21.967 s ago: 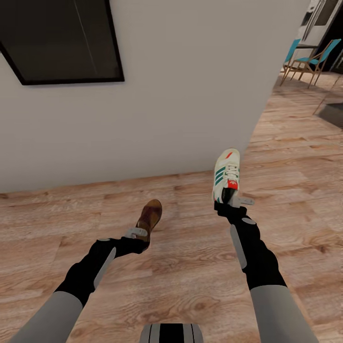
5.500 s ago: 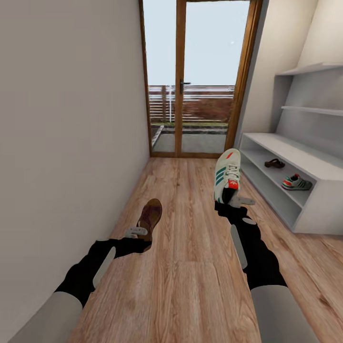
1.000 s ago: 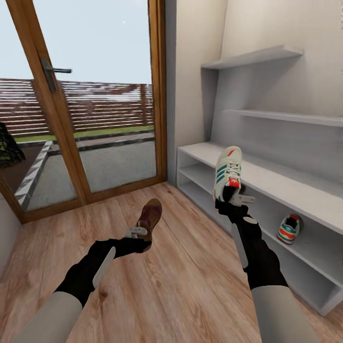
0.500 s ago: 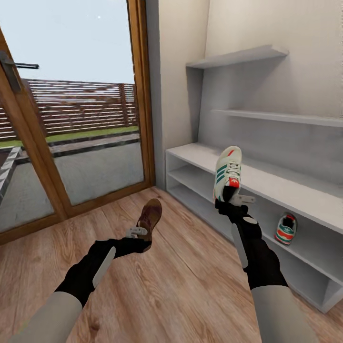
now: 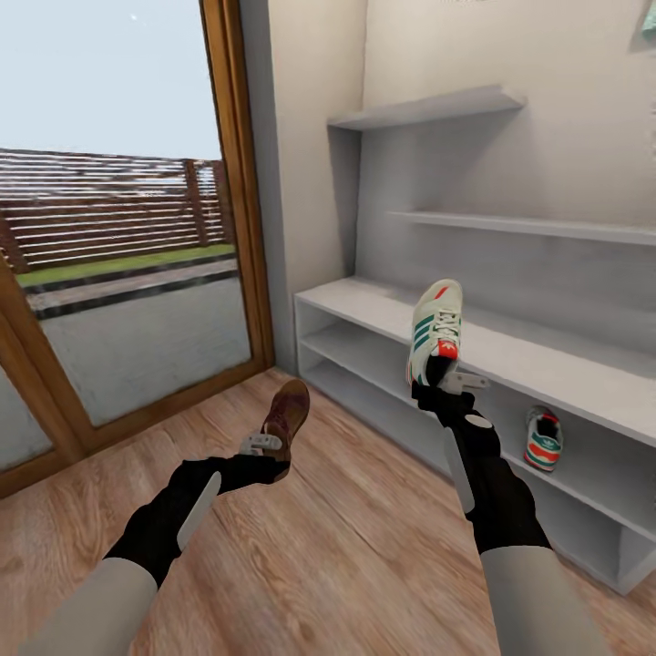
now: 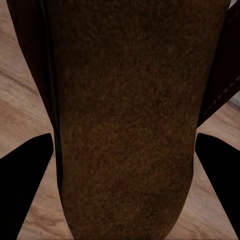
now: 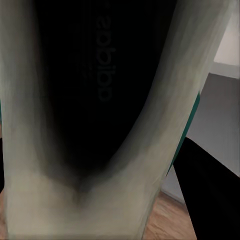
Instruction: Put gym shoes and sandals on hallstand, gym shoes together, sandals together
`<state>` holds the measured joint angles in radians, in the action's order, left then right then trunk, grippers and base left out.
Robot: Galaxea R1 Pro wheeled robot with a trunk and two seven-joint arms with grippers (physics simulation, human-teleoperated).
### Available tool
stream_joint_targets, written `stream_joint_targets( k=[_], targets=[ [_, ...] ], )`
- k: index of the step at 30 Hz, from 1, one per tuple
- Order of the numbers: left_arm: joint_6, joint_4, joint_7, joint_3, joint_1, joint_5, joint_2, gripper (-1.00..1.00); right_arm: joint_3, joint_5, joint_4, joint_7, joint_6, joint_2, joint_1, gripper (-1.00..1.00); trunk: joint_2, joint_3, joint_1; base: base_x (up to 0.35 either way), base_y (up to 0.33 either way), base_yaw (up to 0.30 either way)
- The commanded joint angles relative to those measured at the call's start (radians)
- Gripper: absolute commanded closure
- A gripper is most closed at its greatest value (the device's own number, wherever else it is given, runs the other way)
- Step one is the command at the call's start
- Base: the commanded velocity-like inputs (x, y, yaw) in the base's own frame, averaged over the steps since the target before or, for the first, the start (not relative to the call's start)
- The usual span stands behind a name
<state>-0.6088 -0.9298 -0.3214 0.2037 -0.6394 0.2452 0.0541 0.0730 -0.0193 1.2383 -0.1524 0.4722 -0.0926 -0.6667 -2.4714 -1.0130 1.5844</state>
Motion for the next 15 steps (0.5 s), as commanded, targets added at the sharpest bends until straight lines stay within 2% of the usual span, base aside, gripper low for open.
stream_joint_targets(
  k=[1, 15],
  targets=[
    [-0.005, -0.001, 0.001, 0.002, 0.0, 0.007, 0.001, 1.0, 0.001, -0.002, 0.001, -0.004, 0.005, -0.001, -0.001, 1.0, 0.0, 0.0, 0.0, 0.173, 0.306, -0.24],
    [-0.005, -0.001, 0.001, 0.002, 0.0, 0.006, 0.001, 1.0, 0.001, -0.002, 0.001, -0.004, 0.005, -0.001, -0.001, 1.0, 0.0, 0.012, 0.0, 0.109, 0.33, -0.237]
  ],
)
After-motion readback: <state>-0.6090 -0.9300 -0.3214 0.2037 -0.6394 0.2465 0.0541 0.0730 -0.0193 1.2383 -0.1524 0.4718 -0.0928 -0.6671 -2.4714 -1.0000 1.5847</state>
